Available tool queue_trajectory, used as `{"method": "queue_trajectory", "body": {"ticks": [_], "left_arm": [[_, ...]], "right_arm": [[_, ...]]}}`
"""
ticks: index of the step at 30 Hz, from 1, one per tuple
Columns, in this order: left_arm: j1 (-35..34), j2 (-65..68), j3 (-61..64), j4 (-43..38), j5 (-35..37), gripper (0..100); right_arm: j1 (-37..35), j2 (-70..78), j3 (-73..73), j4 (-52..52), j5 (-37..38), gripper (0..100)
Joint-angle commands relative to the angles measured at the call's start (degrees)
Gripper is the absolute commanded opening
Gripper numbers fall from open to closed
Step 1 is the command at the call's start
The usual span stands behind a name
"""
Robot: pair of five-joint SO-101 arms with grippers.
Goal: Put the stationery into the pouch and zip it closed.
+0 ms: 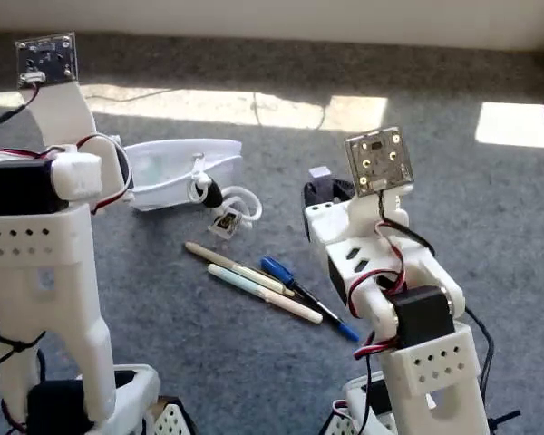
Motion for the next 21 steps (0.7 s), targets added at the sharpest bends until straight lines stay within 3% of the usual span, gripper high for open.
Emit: {"method": "queue_trajectory", "body": {"ticks": [1, 11, 21], "left_arm": [[1.36, 1.10, -3.30, 0.18, 1.23, 1], [1.36, 1.54, -2.95, 0.18, 1.05, 1], [1.36, 1.36, -2.86, 0.26, 1.05, 1]], "right_arm": [[-4.00, -2.95, -1.36, -1.89, -1.58, 0.5], [-18.15, -3.21, -0.84, -23.43, -1.67, 0.5], [-23.52, -1.71, 5.85, -52.09, -1.49, 0.5]]}}
